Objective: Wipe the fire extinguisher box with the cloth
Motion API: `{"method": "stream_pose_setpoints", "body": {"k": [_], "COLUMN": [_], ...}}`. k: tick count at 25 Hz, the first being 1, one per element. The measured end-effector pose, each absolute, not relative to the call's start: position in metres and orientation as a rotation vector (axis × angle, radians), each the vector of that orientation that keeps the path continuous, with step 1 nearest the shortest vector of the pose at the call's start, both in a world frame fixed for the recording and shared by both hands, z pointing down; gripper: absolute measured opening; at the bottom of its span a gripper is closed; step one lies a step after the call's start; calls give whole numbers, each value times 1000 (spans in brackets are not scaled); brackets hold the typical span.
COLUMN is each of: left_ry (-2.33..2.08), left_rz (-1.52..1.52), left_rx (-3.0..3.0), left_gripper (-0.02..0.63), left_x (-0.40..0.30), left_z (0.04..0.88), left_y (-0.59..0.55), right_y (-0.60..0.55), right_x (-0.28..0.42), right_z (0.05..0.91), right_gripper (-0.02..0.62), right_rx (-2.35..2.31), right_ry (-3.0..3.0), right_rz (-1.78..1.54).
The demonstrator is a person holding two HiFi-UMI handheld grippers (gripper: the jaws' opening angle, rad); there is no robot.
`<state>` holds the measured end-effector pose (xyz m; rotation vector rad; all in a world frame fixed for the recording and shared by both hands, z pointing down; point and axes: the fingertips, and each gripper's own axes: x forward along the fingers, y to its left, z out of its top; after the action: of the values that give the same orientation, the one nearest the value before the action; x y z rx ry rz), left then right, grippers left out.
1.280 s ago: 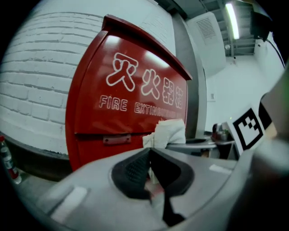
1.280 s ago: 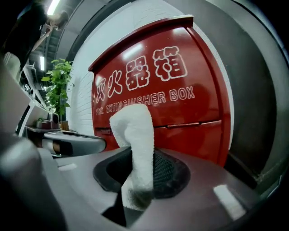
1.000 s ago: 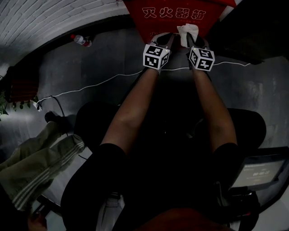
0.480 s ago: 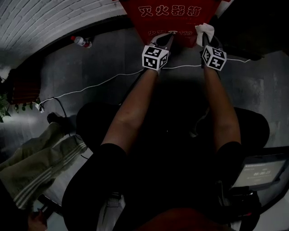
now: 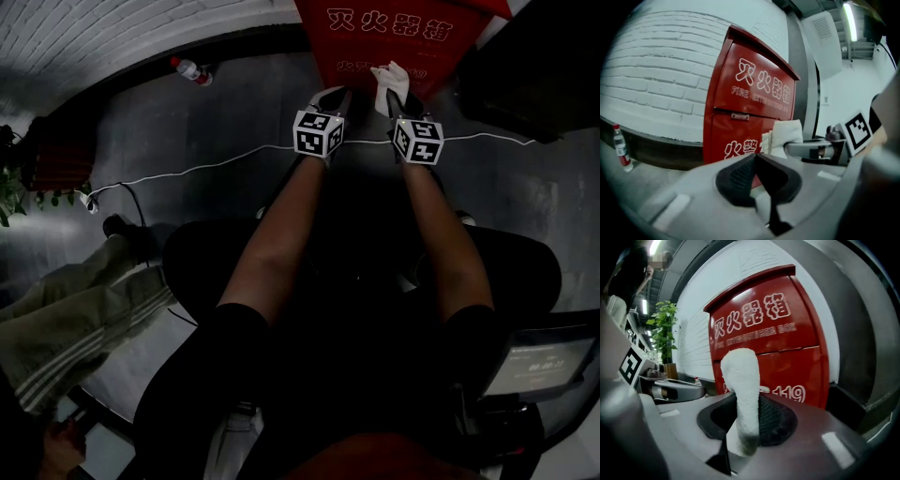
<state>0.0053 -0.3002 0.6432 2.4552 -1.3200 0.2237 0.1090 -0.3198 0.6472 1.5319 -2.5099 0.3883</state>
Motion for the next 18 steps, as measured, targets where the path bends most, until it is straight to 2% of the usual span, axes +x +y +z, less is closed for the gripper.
{"method": "stream_pose_setpoints", "body": {"k": [8, 18], "left_ry": [-1376, -1370], "left_rz": [254, 326], "left_rx": [2365, 2266], "left_gripper": [3, 3], "left_x": [-36, -44], "left_z": [669, 732], "left_y": [-302, -329], "right_y": [-300, -332], "right_x": [9, -6], "right_z": [690, 751], "right_gripper": [104, 104], "right_rx": [1245, 1195], "right_ry": [-2568, -2533], "right_rz": [401, 509]}}
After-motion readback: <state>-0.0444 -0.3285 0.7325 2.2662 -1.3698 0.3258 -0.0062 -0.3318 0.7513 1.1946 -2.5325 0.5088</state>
